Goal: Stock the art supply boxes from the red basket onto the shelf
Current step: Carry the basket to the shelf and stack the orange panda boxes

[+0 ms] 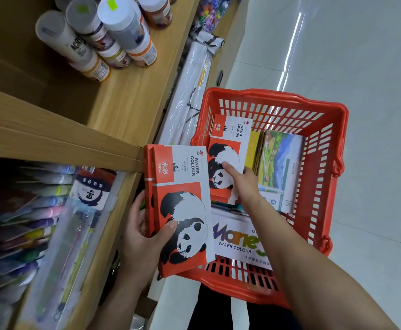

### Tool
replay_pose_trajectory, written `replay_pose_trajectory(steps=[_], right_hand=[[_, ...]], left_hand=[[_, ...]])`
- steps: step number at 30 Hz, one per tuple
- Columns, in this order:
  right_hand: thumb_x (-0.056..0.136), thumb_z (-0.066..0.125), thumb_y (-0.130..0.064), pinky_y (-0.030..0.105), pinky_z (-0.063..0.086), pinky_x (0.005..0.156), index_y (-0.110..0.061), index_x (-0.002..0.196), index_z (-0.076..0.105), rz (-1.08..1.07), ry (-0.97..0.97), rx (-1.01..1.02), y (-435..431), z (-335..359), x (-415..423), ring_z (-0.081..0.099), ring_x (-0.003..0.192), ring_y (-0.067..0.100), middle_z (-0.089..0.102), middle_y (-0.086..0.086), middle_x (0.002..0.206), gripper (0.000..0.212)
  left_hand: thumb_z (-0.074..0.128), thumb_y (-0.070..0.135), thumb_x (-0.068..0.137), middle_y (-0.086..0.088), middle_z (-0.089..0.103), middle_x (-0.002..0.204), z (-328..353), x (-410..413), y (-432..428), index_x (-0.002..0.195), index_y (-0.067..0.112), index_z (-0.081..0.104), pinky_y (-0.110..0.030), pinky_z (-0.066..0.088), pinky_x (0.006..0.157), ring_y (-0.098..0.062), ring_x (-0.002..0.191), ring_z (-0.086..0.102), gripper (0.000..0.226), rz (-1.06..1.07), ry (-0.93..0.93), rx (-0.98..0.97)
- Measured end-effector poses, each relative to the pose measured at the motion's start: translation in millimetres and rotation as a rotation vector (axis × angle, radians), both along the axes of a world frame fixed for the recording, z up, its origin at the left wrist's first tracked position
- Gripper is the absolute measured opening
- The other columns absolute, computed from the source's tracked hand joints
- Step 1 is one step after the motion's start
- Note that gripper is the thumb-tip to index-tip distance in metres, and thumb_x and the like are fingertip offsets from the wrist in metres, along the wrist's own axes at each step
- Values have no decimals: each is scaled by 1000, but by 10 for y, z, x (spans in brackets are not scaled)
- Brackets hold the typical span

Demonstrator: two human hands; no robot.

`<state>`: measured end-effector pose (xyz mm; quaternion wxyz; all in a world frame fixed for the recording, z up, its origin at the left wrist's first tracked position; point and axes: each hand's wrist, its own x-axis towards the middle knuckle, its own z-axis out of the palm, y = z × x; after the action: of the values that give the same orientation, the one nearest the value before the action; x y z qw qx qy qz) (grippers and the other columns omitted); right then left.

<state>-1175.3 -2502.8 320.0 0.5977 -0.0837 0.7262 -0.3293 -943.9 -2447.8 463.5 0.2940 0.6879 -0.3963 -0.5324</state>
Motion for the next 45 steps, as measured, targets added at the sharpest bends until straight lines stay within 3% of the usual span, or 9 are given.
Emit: replay_pose_trajectory(steps=[5,8,12,21,29,32,36,40,45], right_hand=[[54,74,-72,48,49,103,-19,128,54,66,103,37,11,-26,44,53,120,28,40,8,139,93],[54,78,-62,47,58,91,-29,100,59,37,100,-70,58,-1,63,69,103,24,67,4,119,59],[57,82,-57,45,61,86,-17,121,58,19,64,-100,63,-35,11,72,99,27,66,9,121,79],[69,85,-43,45,62,83,-14,124,51,-20,-7,-72,7,61,-129,75,93,23,72,5,112,72],[72,85,-36,36,64,66,-19,120,54,-66,37,-150,520,1080,-718,78,79,19,76,3,104,60],[73,85,-33,31,63,62,-28,107,56,1,56,-219,796,1634,-935,78,79,16,77,1,102,45],[76,84,-31,43,64,69,-18,125,51,102,11,-241,1012,2135,-1037,78,84,24,75,5,108,60],[74,83,-30,41,63,64,-18,122,60,276,-50,-385,1042,2794,-1078,78,82,29,79,4,100,54],[80,83,-26,35,62,55,-25,110,61,448,-105,-508,1022,3453,-964,78,74,27,80,0,89,38]], left_hand=[[80,41,61,27,70,110,-20,3,37,135,51,49,-13,55,68,3,99,69,81,-16,-17,-22],[81,41,63,25,70,112,-44,2,77,135,51,48,-12,54,68,2,99,69,80,-18,-25,-27],[82,43,62,26,70,112,-77,-14,112,132,58,47,-12,55,68,2,101,68,79,-18,-34,-25],[83,44,62,29,68,113,-68,-20,106,128,63,47,-16,57,67,1,102,68,77,-28,-27,-17],[81,24,66,28,73,95,417,-159,188,116,56,55,-13,55,61,4,87,71,64,37,37,-6],[86,33,57,18,76,99,848,-272,334,129,41,55,-14,55,62,0,88,72,78,92,61,-30],[86,24,62,12,72,110,1286,-386,486,141,35,49,-13,54,67,4,94,70,87,148,88,-76],[87,11,67,9,74,110,1910,-546,886,130,46,54,-20,58,66,-9,95,73,79,294,113,-179],[86,9,71,3,75,112,2684,-579,1412,136,35,55,-24,59,64,-14,93,75,77,454,115,-335]])
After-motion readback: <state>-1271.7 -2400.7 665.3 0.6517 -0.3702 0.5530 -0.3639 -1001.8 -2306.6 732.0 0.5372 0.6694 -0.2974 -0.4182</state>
